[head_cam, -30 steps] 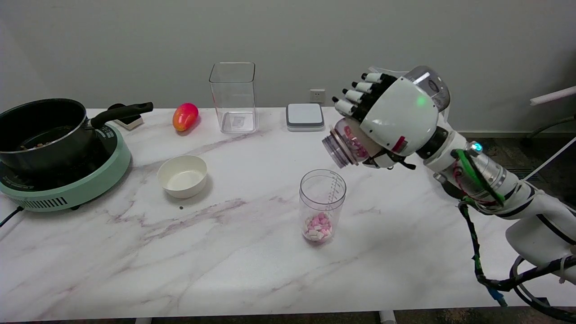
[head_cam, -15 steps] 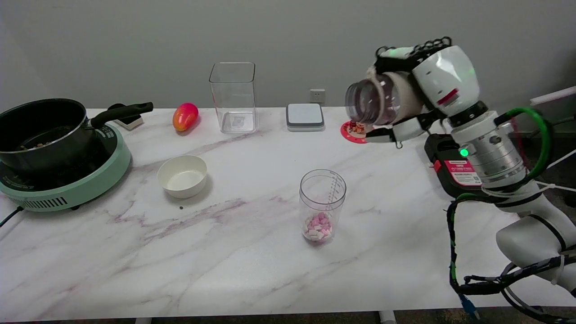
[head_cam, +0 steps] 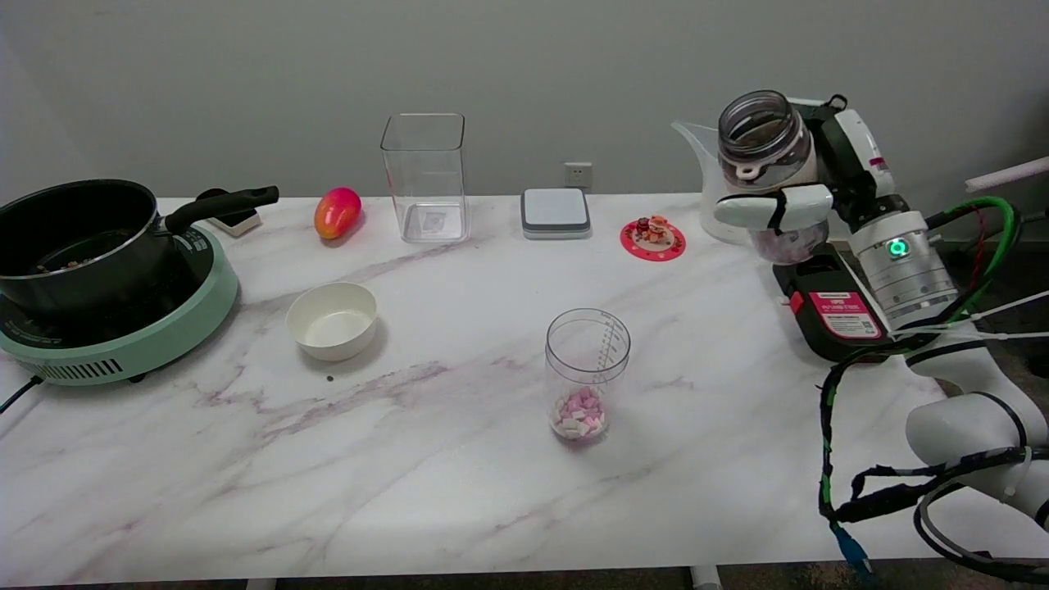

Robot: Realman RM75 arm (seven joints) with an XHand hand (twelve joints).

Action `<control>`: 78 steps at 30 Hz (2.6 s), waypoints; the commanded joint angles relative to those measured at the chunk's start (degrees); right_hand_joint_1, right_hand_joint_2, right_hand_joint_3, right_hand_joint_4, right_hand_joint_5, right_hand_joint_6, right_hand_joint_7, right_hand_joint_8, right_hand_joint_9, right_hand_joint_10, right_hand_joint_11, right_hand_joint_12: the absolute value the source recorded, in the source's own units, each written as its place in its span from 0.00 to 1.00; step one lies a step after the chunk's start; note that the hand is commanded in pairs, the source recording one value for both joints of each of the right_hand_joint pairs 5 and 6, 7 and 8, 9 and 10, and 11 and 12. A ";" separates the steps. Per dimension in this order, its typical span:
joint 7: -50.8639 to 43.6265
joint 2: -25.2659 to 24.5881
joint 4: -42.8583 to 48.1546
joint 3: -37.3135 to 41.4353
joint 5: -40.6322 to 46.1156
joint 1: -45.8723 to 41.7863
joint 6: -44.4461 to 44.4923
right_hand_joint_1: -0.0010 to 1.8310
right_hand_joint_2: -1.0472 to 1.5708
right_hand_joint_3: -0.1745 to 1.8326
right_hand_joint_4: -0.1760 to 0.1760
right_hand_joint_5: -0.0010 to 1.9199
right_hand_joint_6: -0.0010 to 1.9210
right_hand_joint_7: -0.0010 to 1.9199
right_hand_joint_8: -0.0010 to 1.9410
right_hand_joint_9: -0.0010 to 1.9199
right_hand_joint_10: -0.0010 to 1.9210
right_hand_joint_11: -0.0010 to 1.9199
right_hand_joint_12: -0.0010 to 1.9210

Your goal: Place the bottle onto the table.

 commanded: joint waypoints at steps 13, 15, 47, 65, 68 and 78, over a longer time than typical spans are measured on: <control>47.87 -4.41 -43.25 -28.14 -16.35 35.83 4.68 0.69 0.96 0.20 0.50 0.96 0.96 0.94 0.93 0.81 0.81 0.72 0.72; 47.65 -5.27 -43.24 -28.14 -17.27 36.22 4.77 0.69 0.96 0.20 0.50 0.96 0.96 0.94 0.93 0.81 0.81 0.72 0.72; 32.78 -20.43 -56.28 -27.84 -11.49 46.02 -2.86 0.67 0.94 0.23 0.50 0.96 0.96 0.91 0.90 0.78 0.78 0.70 0.70; 32.71 -20.72 -59.79 -28.97 -11.98 46.70 -4.72 0.69 0.88 0.26 0.50 0.92 0.92 0.88 0.87 0.75 0.75 0.67 0.67; 31.23 -20.48 -59.54 -29.33 -12.04 46.83 -3.67 0.69 0.87 0.26 0.50 0.92 0.92 0.88 0.87 0.75 0.75 0.67 0.67; 16.42 -20.49 -59.16 -29.34 -3.01 44.66 9.12 0.67 0.91 0.27 0.50 0.95 0.95 0.90 0.89 0.77 0.77 0.68 0.68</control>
